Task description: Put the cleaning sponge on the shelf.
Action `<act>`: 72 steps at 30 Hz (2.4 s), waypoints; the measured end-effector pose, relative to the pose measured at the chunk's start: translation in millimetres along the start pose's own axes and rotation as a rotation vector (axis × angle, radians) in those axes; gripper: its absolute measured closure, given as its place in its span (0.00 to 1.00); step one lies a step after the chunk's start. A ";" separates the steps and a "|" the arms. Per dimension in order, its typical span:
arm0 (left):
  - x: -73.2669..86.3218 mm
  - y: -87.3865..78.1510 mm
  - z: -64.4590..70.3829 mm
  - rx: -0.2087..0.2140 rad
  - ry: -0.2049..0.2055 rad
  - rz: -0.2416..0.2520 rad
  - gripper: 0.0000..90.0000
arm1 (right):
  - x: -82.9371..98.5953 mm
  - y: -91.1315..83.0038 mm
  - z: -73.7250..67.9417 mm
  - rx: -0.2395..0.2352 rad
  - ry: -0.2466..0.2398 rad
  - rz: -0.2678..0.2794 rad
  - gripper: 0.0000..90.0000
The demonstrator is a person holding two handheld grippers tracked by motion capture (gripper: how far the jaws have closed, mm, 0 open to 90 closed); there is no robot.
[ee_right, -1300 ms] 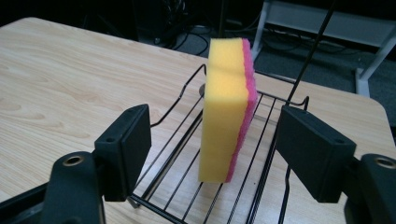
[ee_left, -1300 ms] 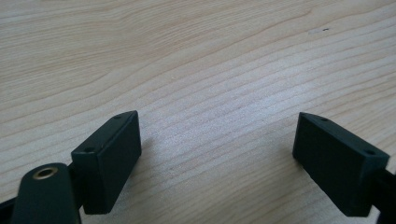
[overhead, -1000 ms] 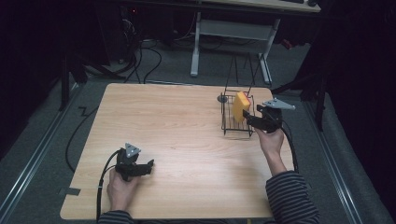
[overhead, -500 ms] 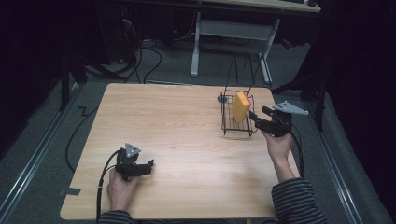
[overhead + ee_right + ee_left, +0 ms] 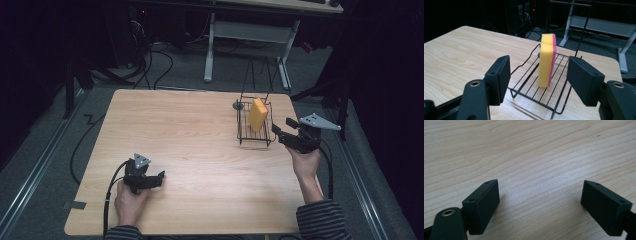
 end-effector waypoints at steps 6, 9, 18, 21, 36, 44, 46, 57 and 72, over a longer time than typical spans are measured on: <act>0.0 0.0 0.0 0.000 0.000 0.000 0.18 | 4.9 -8.8 -3.2 -0.005 0.005 0.014 0.41; 0.0 0.0 0.0 0.000 0.000 0.000 0.18 | 8.8 -13.7 -5.6 -0.005 0.004 0.021 0.41; 0.0 0.0 0.0 0.000 0.000 0.000 0.18 | 20.2 -24.1 -12.9 -0.028 0.012 0.038 0.41; 0.0 0.0 0.0 0.000 0.000 0.000 0.18 | 23.7 -24.8 -15.3 -0.036 0.013 0.035 0.41; 0.0 0.0 0.0 0.000 0.000 0.000 0.18 | 36.3 -21.1 -29.4 -0.062 0.000 0.026 0.41; 0.0 0.0 0.0 0.000 0.000 0.000 0.18 | 45.6 -17.0 -32.8 -0.075 0.012 0.013 0.41; 0.0 0.0 0.0 0.000 0.000 0.000 0.18 | 46.4 -15.3 -34.7 -0.071 0.001 0.010 0.41; 0.1 -0.1 0.0 0.000 0.001 0.000 0.18 | 57.6 2.2 -47.7 -0.086 -0.009 -0.017 0.42; 0.0 0.0 0.0 0.000 0.000 0.000 0.18 | 83.7 38.1 -54.6 -0.105 -0.021 -0.108 0.42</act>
Point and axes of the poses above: each handheld gripper's, and its own axes: y roughly forward along the jaws, x roughly out of its underside, z roughly to its right, the point moved 4 cm from there along y, roughly forward along the jaws, and after that the axes turned 2 degrees about -y, right-handed, at the moved point
